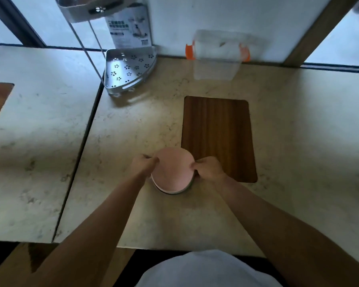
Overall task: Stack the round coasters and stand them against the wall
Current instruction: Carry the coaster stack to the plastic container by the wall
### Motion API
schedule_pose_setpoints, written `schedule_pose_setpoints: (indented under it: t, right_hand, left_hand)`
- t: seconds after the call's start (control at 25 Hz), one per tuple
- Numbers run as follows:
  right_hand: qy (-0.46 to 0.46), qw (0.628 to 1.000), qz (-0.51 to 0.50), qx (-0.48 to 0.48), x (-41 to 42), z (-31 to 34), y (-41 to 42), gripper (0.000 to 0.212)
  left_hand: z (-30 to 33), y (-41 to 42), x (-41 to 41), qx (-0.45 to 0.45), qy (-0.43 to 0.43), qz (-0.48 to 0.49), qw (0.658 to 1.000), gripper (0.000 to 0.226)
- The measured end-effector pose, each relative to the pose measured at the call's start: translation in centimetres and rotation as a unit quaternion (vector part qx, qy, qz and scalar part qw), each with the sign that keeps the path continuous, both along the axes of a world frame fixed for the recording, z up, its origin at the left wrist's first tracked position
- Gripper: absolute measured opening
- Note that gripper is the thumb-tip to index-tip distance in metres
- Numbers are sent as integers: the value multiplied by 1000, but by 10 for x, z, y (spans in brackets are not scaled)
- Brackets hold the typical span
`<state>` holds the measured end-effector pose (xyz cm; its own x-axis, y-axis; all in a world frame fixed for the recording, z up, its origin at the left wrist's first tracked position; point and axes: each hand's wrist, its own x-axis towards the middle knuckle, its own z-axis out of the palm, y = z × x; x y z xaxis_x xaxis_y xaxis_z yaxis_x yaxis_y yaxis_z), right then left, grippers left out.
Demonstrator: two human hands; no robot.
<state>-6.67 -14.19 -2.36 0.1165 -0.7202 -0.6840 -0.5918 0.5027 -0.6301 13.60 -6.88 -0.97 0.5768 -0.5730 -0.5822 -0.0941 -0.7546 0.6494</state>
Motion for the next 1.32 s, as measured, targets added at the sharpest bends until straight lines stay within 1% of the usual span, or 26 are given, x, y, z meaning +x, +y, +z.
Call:
schedule_pose_setpoints:
  t: [0.12, 0.2, 0.28, 0.36, 0.44, 0.52, 0.56, 0.6, 0.64, 0.68, 0.72, 0.8, 0.88, 1.0, 1.04, 1.16, 1.2, 1.24, 1.32]
  right_hand:
    - [-13, 999, -38, 7, -28, 9, -24, 3]
    - [-15, 998, -55, -7, -43, 18, -43, 14]
    - [-10, 998, -49, -33, -54, 30, -65, 14]
    - [-6, 997, -33, -66, -63, 46, -90, 3]
    - [-8, 995, -15, -97, -70, 63, -119, 9]
    - [-19, 992, -9, -125, -73, 76, -151, 4]
    - [-24, 990, -9, -137, -74, 84, -167, 11]
    - [-28, 988, -13, -153, -75, 90, -184, 14]
    - [-29, 985, -11, -170, -73, 99, -200, 12]
    - [-33, 981, -7, -191, -72, 104, -216, 4]
    - [-34, 977, -1, -209, -68, 112, -234, 4]
    - [-29, 970, 8, -241, -59, 127, -273, 11]
    - [-23, 960, 24, -278, -47, 140, -314, 13]
    - [-24, 946, 36, -321, -31, 160, -371, 6]
    - [-20, 939, 44, -340, -26, 165, -390, 11]
    - [-25, 912, 63, -406, -12, 166, -437, 16]
    - [-16, 900, 75, -430, -8, 162, -448, 17]
    - [2, 889, 90, -450, -6, 156, -460, 17]
    - [42, 877, 111, -466, -3, 137, -473, 18]
  left_hand:
    - [12, -34, -24, -8, 55, -22, 998, 27]
    - [22, -58, -38, -13, 55, -29, 998, 28]
    - [34, -82, -49, -16, 44, -39, 998, 24]
    - [45, -106, -57, -30, 49, -45, 997, 18]
    - [55, -133, -62, -52, 55, -44, 996, 14]
    - [69, -162, -63, -70, 54, -52, 995, 3]
    - [76, -178, -62, -83, 58, -56, 993, 5]
    - [82, -195, -60, -98, 64, -58, 991, 10]
    - [89, -211, -58, -113, 69, -60, 989, 13]
    - [95, -226, -56, -128, 69, -68, 987, 13]
    - [101, -245, -53, -141, 65, -79, 985, 12]
    - [114, -283, -43, -161, 49, -100, 981, 14]
    - [125, -321, -28, -178, 38, -113, 977, 19]
    - [143, -370, -5, -220, 25, -117, 968, 11]
    - [147, -387, 2, -233, 17, -115, 966, 9]
    - [144, -436, 21, -255, -22, -118, 959, 15]
    - [138, -449, 25, -253, -63, -131, 956, 13]
    - [130, -462, 27, -245, -128, -155, 948, 9]
    - [109, -478, 28, -228, -264, -212, 913, 8]
